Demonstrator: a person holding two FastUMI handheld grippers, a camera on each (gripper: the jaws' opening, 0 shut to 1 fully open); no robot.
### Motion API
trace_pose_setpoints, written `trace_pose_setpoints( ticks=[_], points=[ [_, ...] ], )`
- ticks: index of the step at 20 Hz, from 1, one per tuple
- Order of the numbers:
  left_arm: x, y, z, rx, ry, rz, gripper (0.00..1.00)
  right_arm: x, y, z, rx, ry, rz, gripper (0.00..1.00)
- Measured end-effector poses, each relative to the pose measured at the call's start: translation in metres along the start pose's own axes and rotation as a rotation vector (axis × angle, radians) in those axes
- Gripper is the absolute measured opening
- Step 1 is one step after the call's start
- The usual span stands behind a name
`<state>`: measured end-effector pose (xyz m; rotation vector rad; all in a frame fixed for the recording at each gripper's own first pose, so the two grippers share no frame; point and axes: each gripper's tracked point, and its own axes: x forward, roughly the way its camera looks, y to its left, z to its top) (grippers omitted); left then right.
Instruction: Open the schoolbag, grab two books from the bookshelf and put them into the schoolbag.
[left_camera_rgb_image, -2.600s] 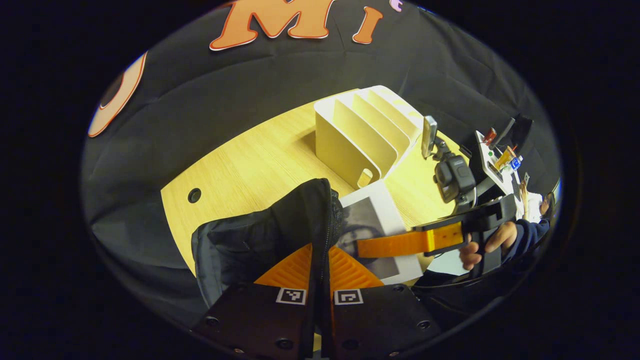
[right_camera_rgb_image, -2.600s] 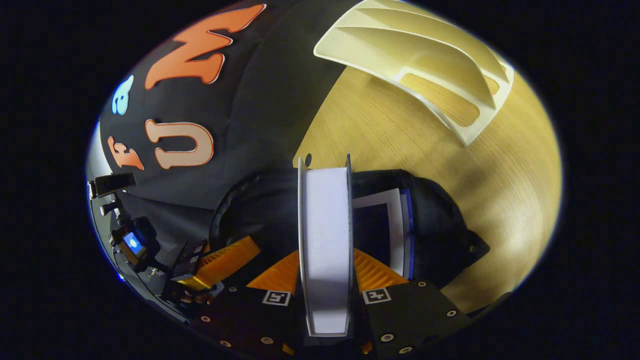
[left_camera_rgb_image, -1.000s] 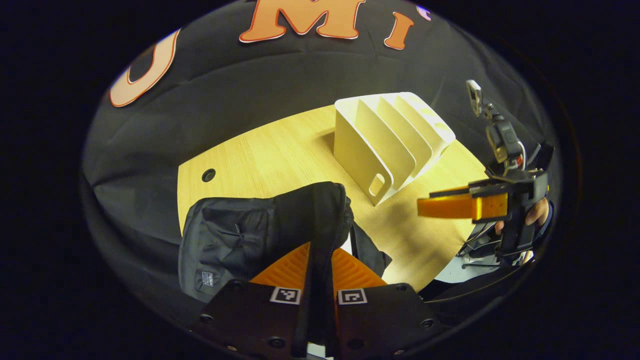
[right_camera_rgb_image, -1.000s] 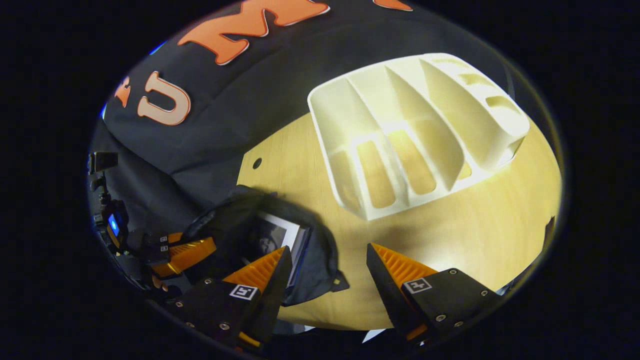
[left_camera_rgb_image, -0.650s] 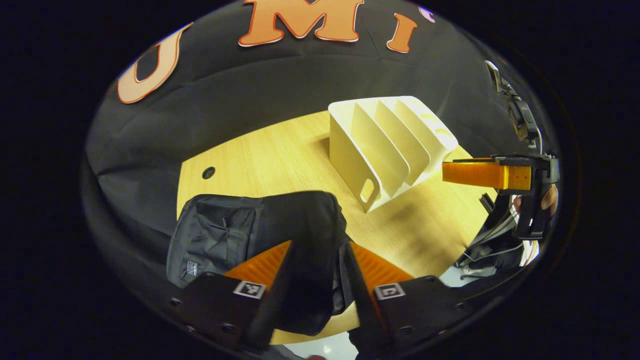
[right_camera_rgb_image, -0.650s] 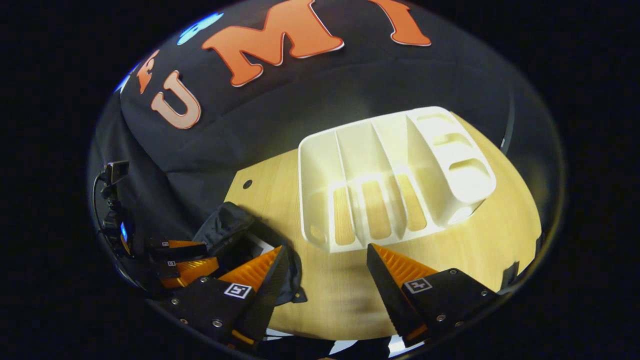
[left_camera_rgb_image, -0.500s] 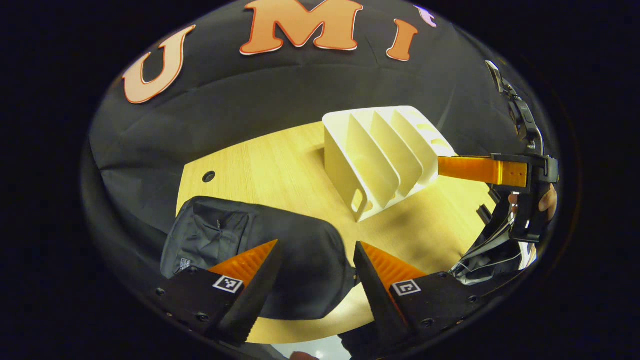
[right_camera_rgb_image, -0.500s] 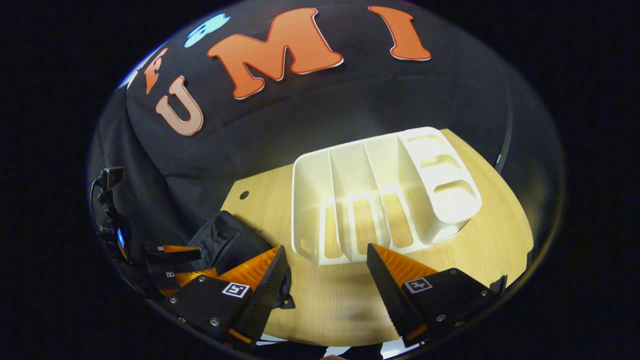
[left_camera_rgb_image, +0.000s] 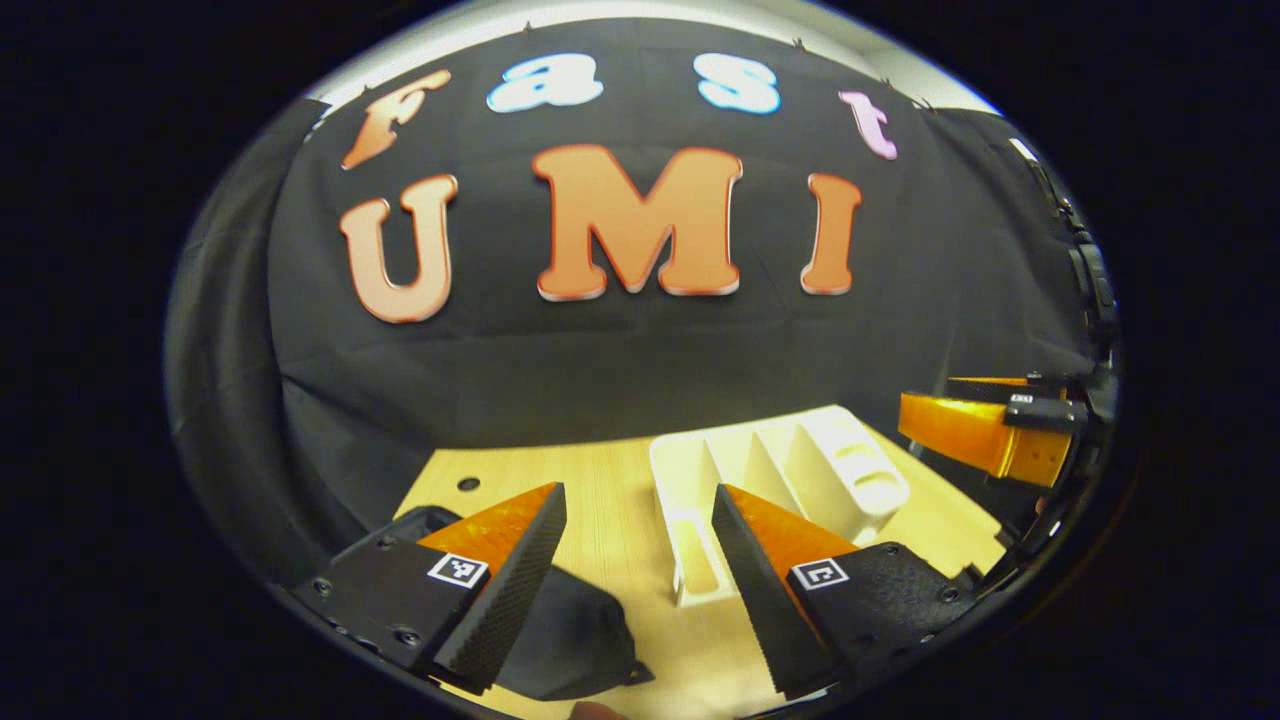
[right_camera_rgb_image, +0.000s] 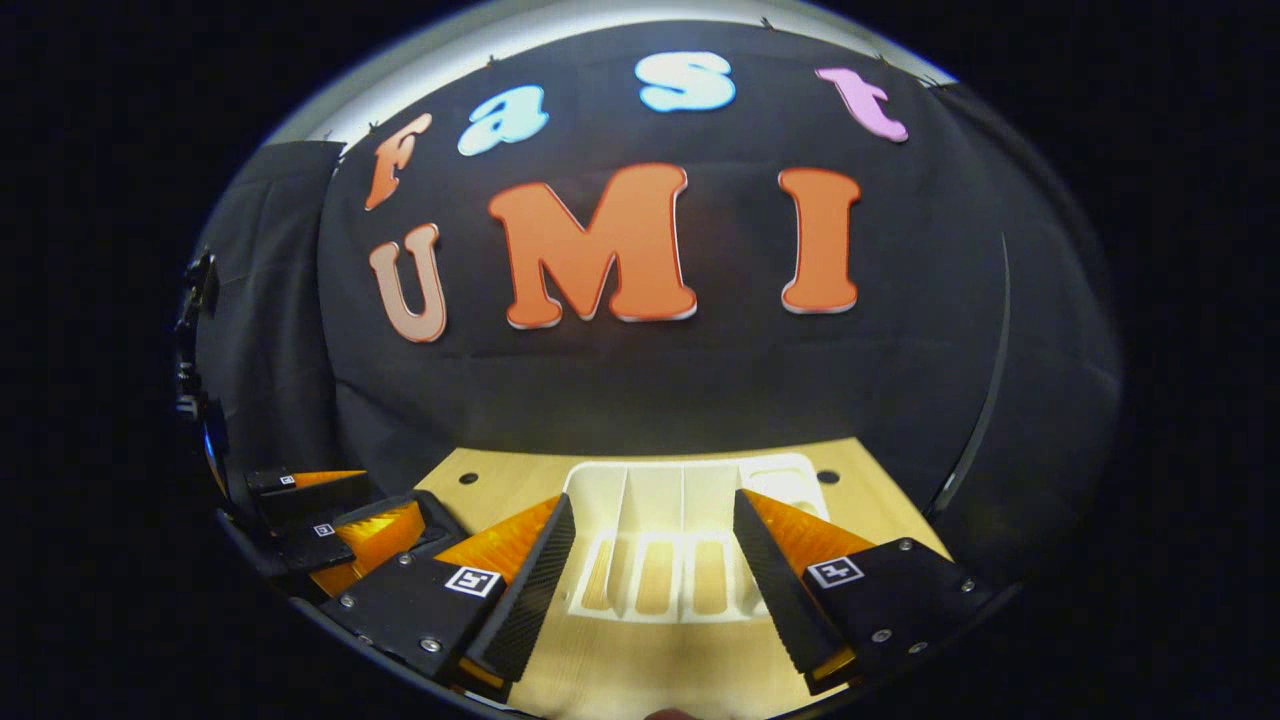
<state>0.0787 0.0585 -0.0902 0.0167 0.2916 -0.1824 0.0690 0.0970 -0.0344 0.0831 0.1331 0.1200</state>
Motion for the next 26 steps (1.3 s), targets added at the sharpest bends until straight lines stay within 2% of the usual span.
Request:
trace_pose_setpoints(
  ticks=[3,6,9,15,26],
  points=[
    [-0.005,-0.009,0.035,-0.020,-0.128,0.046,0.94,-0.011,0.000,0.010,-0.057,-0.049,0.000,0.95],
    [-0.016,-0.005,0.058,-0.049,-0.225,0.088,0.94,-0.018,0.005,0.025,-0.027,-0.070,0.015,0.95],
    [-0.025,-0.007,0.068,-0.076,-0.296,0.079,0.94,-0.027,0.012,0.034,-0.026,-0.114,-0.017,0.95],
    [-0.033,0.001,0.089,-0.051,-0.397,0.070,0.93,-0.033,0.026,0.039,-0.040,-0.170,-0.047,0.95],
    [-0.030,0.014,0.083,-0.024,-0.409,0.078,0.93,-0.025,0.044,0.035,-0.047,-0.140,-0.071,0.95]
  ],
)
